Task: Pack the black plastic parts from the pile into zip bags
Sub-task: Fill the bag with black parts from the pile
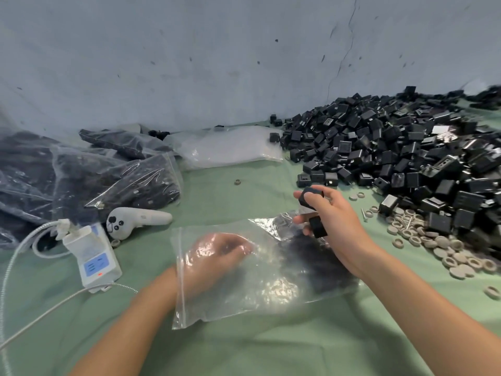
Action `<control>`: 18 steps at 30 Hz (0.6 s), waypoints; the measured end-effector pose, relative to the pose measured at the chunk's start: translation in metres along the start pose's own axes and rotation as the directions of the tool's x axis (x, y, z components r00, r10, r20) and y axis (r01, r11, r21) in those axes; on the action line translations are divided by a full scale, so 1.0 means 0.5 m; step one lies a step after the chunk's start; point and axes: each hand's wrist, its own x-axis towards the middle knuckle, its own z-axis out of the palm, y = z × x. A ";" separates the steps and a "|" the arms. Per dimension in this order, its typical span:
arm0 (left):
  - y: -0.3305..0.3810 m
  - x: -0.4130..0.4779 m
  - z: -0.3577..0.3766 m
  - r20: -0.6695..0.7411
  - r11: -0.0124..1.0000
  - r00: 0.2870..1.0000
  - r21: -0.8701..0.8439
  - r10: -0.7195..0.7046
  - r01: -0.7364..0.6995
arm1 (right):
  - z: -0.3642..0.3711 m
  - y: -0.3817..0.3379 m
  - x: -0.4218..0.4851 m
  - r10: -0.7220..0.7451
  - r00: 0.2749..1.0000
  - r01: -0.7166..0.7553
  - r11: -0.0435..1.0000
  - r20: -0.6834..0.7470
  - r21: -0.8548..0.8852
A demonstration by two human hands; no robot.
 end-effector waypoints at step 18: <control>0.120 -0.116 -0.030 -0.265 0.929 0.962 -0.334 0.068 -0.158 | 0.114 -0.001 -0.122 -0.446 0.861 0.497 0.640 0.243 -0.586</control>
